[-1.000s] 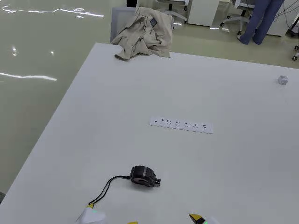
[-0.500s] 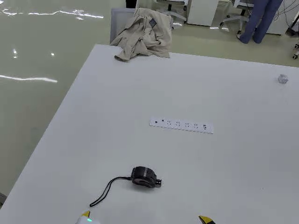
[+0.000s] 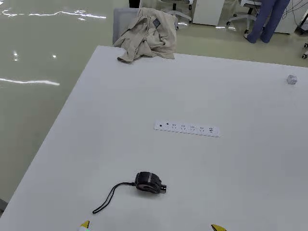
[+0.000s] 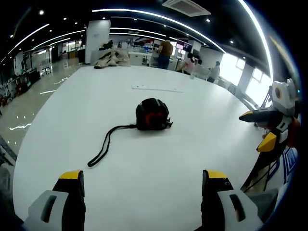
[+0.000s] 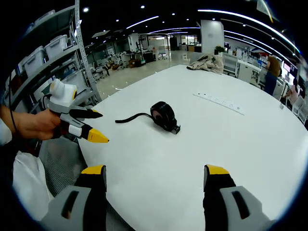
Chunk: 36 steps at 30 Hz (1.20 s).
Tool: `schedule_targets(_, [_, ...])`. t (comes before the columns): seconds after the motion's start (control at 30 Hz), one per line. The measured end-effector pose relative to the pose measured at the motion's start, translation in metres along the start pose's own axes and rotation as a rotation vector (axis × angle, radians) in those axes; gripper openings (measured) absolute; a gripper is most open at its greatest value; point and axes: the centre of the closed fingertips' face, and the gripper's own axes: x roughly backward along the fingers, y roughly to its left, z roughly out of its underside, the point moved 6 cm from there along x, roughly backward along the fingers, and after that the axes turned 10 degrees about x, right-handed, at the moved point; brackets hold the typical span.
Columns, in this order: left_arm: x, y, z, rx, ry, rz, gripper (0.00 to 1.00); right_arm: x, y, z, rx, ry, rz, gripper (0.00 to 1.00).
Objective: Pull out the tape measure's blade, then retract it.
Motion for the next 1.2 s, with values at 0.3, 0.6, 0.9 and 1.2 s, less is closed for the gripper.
schedule_targets(0.3, [0.009,0.001,-0.001,0.004,0.006,0.009,1.00,0.011,-0.003,0.001,-0.015,0.007,0.024,0.88])
schedule_targets(0.6, [0.020,-0.002,-0.004,0.010,0.008,0.012,1.00,0.022,-0.001,-0.001,-0.024,0.010,0.045,0.91])
schedule_targets(0.9, [0.028,-0.001,0.002,0.014,0.034,0.013,1.00,0.032,0.000,-0.007,-0.023,0.001,0.059,0.93])
schedule_targets(1.2, [0.035,0.000,0.009,0.016,0.058,0.025,1.00,0.041,0.001,-0.013,-0.017,-0.010,0.068,0.93])
